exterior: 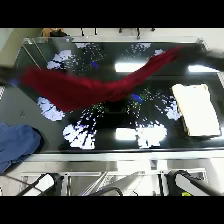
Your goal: Fold the shirts.
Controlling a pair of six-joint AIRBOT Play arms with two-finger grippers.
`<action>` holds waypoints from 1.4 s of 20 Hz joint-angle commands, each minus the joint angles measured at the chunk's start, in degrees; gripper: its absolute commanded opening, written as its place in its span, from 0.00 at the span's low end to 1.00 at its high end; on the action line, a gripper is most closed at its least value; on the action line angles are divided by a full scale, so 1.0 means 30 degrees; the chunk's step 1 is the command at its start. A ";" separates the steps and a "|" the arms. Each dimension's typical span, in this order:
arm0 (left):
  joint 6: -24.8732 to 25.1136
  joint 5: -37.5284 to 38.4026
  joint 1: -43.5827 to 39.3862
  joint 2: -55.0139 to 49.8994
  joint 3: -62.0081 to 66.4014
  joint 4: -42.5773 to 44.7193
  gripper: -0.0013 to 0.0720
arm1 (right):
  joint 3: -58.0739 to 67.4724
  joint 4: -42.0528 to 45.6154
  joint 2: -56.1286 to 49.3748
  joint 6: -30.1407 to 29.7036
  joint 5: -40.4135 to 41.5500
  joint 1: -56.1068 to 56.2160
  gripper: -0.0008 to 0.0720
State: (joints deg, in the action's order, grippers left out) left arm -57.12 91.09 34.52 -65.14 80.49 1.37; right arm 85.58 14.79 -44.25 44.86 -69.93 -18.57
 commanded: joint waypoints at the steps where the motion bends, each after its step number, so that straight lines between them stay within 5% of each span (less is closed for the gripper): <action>1: 0.1639 -0.1224 0.2688 0.5289 0.3330 -0.9413 0.03 | 0.3920 0.0714 0.4546 0.0787 0.2084 -0.2783 0.04; 4: -0.0357 -0.1858 0.5763 0.7788 0.5632 -0.9384 0.03 | 0.5865 0.2739 0.6535 0.1588 0.3322 -0.4619 0.04; 7: -0.0933 -0.1741 0.3920 0.6674 0.8080 -0.8896 0.03 | 0.6317 0.3453 0.6543 0.1566 0.3395 -0.4641 0.04; 10: -0.2710 -0.1639 0.0321 0.4568 0.9355 -0.1515 0.03 | 0.5260 0.1836 0.4976 0.1078 0.1435 -0.4823 0.04; 14: -0.2973 -0.2659 -0.5778 0.1683 0.6827 0.6776 0.03 | 0.0648 -0.1166 0.2200 -0.1056 -0.0357 -0.5180 0.04; 18: -0.2936 -0.5289 -0.9559 -0.2659 0.2637 1.1781 0.03 | -0.3483 0.1712 -0.2142 -0.1712 0.0590 -0.0787 0.04; 20: -0.2929 -0.6849 -0.9836 -0.5166 0.1188 1.2983 0.03 | -0.3796 0.3687 -0.5523 -0.1239 0.2404 0.0918 0.04; 25: -0.2958 -0.7264 -0.8269 -1.1584 0.2557 1.3216 0.03 | 0.0153 0.1683 -1.3792 -0.0882 0.3235 0.1297 0.04; 28: -0.3293 -0.7220 -0.7854 -1.3806 0.4998 1.3238 0.03 | 0.3373 0.0707 -1.5759 -0.0852 0.3322 0.1275 0.04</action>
State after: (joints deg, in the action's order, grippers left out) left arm -66.02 69.93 9.87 -99.20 90.54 39.75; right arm 88.07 19.57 -83.85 41.93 -60.73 -15.27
